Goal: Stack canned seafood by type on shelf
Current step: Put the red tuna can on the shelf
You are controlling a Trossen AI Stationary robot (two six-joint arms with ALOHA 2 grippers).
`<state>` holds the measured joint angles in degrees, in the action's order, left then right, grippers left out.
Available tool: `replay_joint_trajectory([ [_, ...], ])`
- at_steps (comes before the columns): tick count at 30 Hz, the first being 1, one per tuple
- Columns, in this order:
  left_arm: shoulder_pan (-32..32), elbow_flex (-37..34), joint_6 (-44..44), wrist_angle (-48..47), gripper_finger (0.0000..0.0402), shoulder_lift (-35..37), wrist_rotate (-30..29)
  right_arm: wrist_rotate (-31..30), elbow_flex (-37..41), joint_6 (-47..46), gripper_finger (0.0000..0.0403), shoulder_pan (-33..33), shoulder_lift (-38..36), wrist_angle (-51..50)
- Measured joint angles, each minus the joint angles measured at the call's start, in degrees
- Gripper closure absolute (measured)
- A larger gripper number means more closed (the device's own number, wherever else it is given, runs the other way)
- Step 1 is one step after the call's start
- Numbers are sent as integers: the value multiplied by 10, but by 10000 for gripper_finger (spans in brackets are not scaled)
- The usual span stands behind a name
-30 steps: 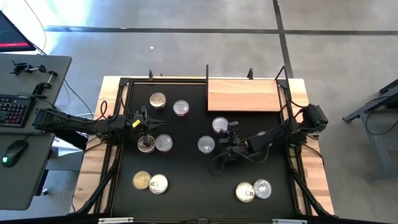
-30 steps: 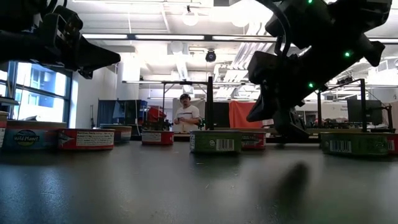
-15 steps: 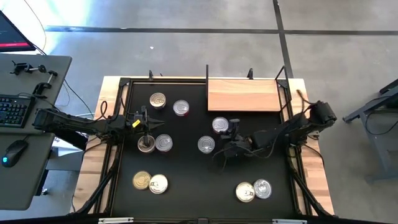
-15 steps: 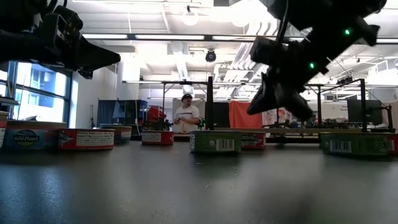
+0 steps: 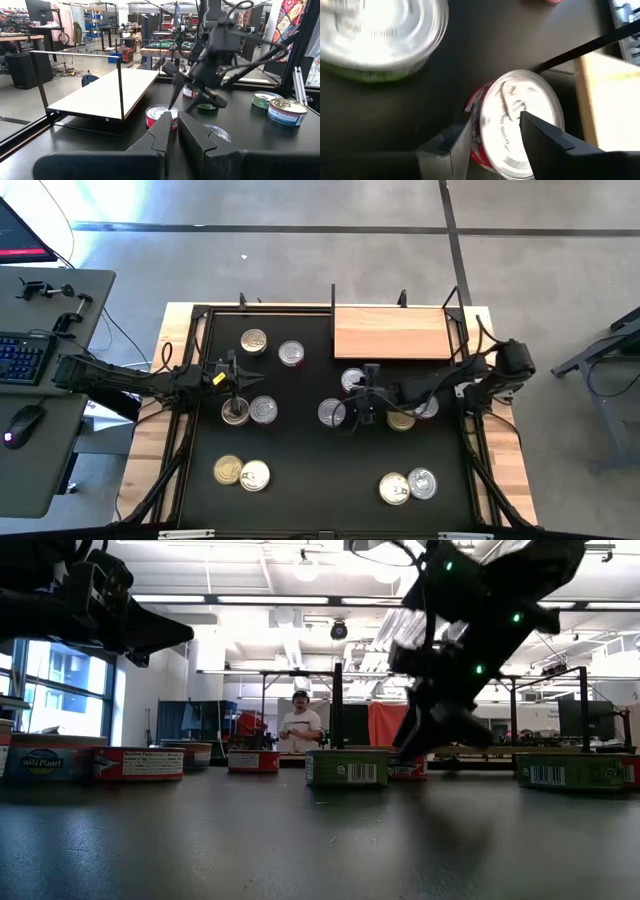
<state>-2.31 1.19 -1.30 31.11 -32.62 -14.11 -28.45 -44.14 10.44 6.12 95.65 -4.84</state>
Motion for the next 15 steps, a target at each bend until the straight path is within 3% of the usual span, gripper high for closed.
replay_joint_trajectory([
  [4,0,0,0,-1,381,0,0,-16,-3,23,295,-5,32,8],
  [10,0,0,0,-1,381,0,0,-97,-6,46,386,8,90,22],
  [15,0,0,0,-1,381,0,0,-163,-7,28,392,36,109,20],
])
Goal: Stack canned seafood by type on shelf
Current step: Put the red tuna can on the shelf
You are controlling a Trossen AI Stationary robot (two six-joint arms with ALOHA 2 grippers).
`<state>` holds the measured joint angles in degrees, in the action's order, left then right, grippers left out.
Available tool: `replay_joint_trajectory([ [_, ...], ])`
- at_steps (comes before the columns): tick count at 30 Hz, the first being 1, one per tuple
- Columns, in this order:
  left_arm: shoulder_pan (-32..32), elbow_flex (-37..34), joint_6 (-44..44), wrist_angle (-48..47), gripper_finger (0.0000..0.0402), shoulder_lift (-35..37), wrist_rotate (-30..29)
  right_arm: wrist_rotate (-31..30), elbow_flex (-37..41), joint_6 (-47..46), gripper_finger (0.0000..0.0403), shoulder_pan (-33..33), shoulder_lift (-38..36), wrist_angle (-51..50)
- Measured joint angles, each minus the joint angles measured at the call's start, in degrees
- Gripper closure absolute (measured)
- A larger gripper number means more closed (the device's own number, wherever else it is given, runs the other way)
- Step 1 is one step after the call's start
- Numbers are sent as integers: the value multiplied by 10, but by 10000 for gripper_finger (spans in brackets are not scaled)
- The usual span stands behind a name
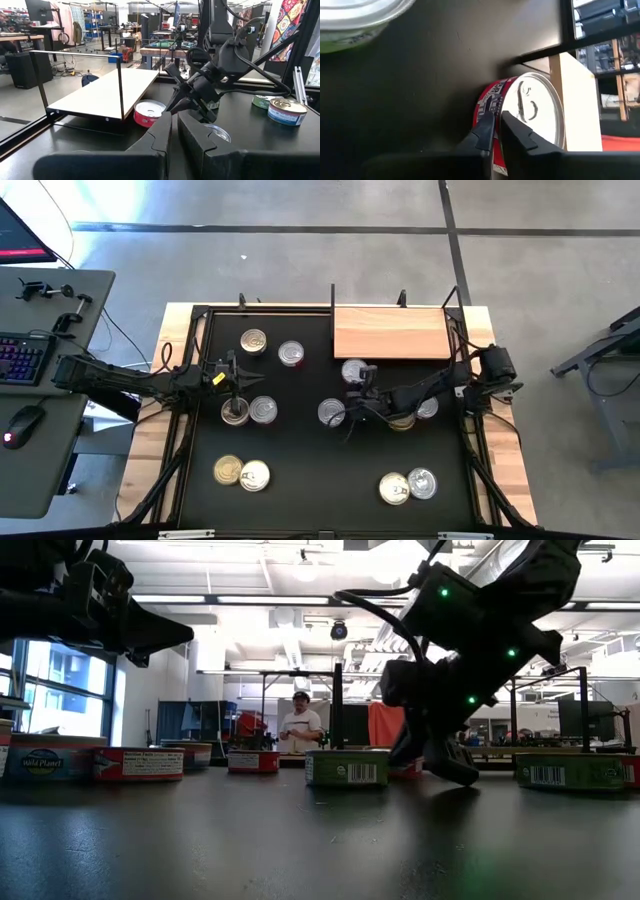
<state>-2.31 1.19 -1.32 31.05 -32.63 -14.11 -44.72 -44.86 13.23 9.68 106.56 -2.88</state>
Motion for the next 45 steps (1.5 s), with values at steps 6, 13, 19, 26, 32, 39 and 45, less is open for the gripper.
replay_joint_trajectory([
  [6,0,0,0,1,381,0,0,-25,7,-4,400,34,-21,-18],
  [13,0,0,0,1,381,0,0,-85,10,9,402,59,-43,-32],
  [19,0,0,0,1,381,0,0,-117,10,23,403,57,-44,-31],
  [26,0,0,0,1,381,0,0,-163,8,57,403,41,-46,-9],
  [32,0,0,0,1,381,0,0,-185,7,124,402,34,-47,56],
  [39,0,0,0,1,381,0,0,-188,7,134,401,16,-47,65],
  [45,0,0,0,1,381,0,0,-162,7,106,402,15,-74,61],
])
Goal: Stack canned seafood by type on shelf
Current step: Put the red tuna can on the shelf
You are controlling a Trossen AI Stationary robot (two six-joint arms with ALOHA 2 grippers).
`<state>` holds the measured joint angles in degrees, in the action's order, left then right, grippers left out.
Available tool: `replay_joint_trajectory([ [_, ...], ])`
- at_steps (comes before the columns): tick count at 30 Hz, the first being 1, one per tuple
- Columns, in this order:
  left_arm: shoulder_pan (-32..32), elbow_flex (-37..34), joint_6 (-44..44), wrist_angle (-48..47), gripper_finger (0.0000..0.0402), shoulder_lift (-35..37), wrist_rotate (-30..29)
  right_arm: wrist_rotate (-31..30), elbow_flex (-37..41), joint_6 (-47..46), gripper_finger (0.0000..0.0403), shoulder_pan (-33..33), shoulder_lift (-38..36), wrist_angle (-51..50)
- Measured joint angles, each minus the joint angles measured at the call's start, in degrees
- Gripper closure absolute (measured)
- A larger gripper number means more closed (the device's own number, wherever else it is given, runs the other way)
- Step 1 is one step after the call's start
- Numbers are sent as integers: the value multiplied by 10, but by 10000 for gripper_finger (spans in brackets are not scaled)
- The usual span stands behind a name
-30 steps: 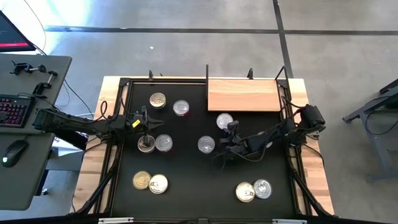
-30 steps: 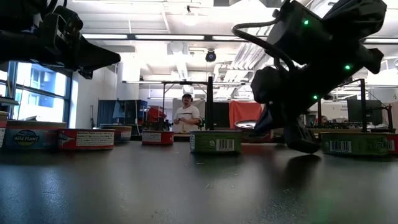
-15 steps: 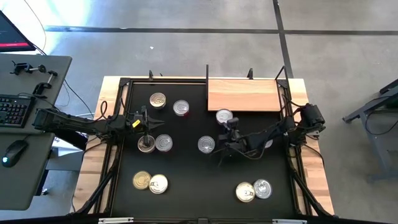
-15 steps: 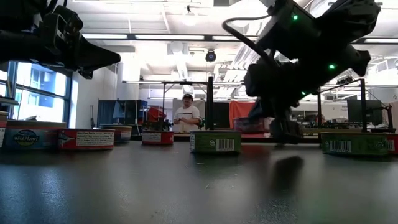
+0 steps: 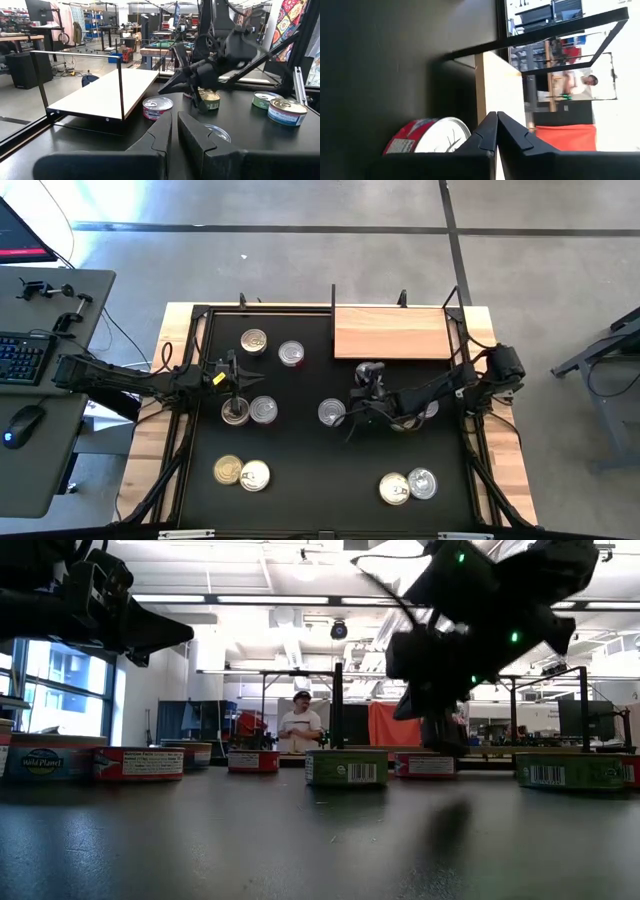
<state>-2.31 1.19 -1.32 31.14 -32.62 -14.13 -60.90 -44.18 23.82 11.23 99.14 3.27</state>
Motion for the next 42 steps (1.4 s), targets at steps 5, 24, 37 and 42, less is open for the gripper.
replay_joint_trajectory([
  [5,0,0,0,0,381,0,0,95,0,-112,402,-9,-83,-55],
  [24,0,0,0,0,381,0,0,477,-2,-391,402,-172,-81,-173],
  [37,0,0,0,0,381,0,0,308,-61,-307,403,-86,-123,-333],
  [42,0,0,0,0,381,0,0,325,-73,-367,389,-80,-132,-318],
])
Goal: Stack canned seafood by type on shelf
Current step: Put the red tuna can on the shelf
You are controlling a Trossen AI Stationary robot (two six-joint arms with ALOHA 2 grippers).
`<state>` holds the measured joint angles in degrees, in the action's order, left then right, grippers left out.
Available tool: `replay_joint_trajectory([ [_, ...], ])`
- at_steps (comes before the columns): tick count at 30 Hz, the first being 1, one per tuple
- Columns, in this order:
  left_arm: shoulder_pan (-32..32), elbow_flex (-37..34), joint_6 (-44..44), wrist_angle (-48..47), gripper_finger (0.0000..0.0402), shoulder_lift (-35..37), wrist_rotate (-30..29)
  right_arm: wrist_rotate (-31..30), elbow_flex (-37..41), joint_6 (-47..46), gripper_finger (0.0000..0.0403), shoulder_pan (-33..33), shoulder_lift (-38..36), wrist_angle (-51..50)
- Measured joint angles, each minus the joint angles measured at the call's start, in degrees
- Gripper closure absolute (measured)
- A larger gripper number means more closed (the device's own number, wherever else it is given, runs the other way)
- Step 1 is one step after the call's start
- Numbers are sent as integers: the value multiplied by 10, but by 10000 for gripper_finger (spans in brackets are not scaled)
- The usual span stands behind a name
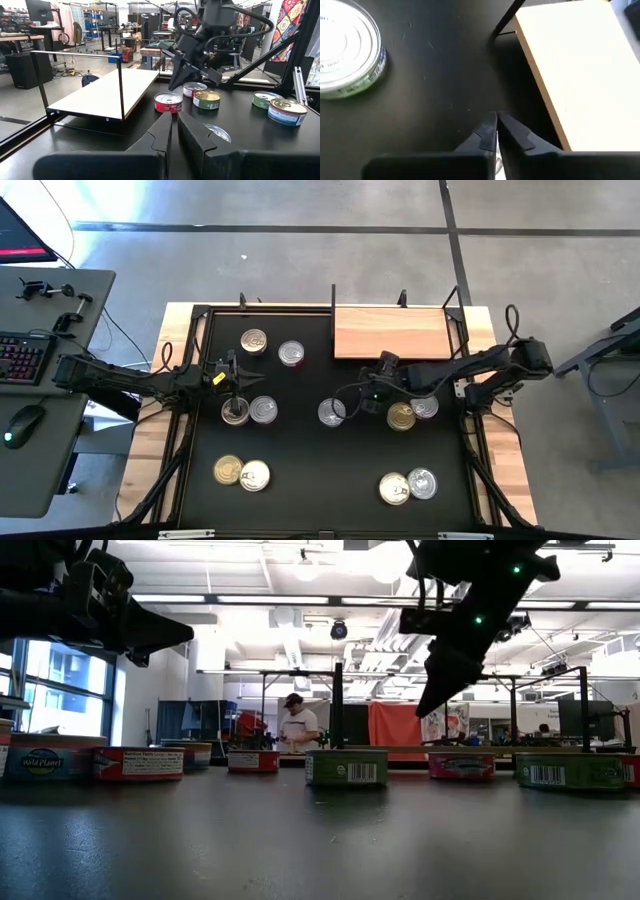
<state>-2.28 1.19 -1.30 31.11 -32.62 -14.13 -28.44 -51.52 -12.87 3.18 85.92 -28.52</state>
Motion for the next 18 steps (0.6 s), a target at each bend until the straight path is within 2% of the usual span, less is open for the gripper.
replay_joint_trajectory([
  [4,0,0,0,-2,381,0,0,39,-1,-10,335,0,1,-16],
  [7,0,0,0,-13,381,0,0,62,-1,26,279,10,1,-36],
  [11,0,0,-2,-20,381,0,0,30,24,79,226,36,1,-12],
  [14,0,0,-6,-24,381,0,0,-18,57,72,221,50,1,0],
  [18,0,0,-6,-26,381,0,0,-61,114,37,246,68,1,40],
])
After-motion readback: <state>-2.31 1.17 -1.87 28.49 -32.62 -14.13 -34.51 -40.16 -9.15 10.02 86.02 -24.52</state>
